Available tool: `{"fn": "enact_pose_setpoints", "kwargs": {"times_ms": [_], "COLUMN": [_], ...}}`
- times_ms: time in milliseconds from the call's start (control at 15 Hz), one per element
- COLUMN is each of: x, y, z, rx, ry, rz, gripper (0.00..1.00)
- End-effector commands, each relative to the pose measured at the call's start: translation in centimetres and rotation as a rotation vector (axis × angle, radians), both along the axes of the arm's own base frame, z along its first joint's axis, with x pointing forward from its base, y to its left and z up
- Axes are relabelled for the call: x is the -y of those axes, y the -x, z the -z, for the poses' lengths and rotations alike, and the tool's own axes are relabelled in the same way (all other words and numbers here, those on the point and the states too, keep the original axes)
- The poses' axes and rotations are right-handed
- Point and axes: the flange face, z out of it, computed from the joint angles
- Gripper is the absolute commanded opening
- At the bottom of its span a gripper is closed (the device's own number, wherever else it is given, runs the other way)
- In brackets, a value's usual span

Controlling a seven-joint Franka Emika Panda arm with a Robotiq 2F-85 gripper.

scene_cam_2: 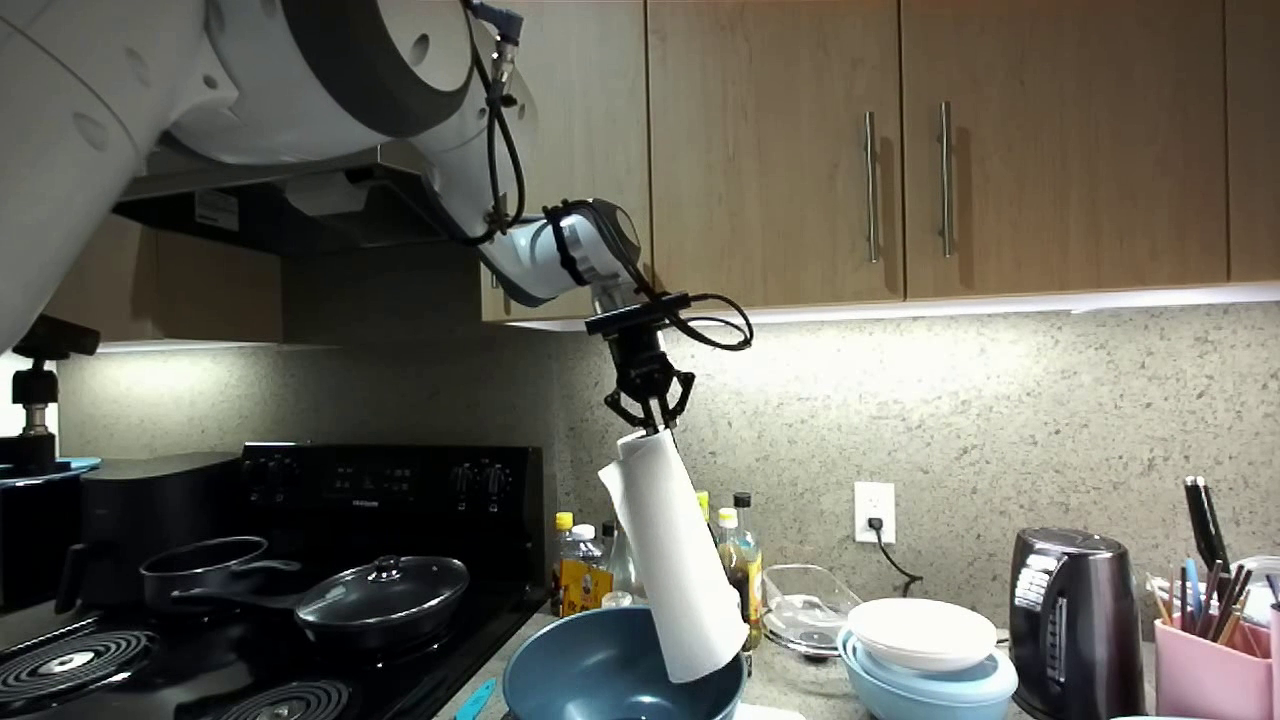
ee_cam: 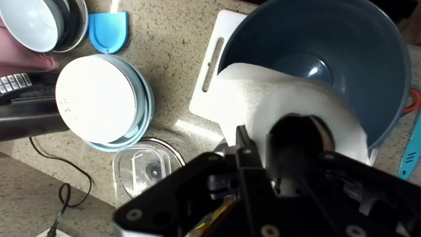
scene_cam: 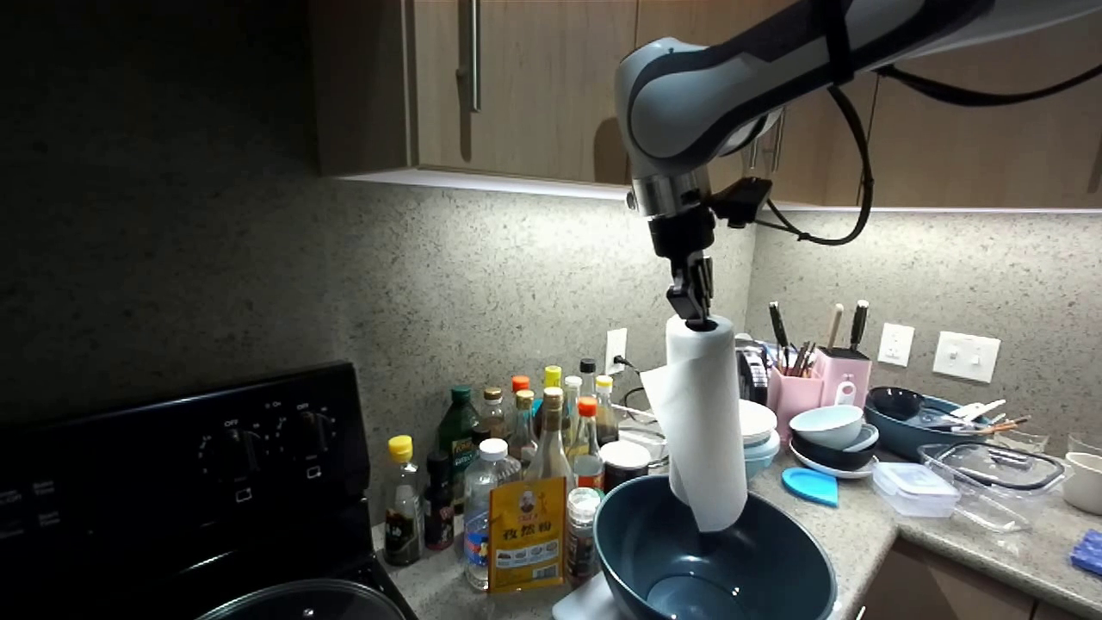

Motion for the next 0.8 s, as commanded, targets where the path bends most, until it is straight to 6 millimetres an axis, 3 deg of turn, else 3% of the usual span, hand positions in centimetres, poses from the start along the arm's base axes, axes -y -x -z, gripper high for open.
{"fn": "enact_pose_setpoints", "kwargs": {"times_ms": [0,267,733], "x": [-1.54,-2.27,-1.71], "y": [1.52,2.01,2.41], "z": [-1.40,-1.45,-0.93], "rx": [-0.040,-0.072,-0.093], "ry": [-0.051,-0.075,-0.102], "rz": [-0.071,-0.090,-0.060], "gripper": [0.03,0.03,0.03]}}
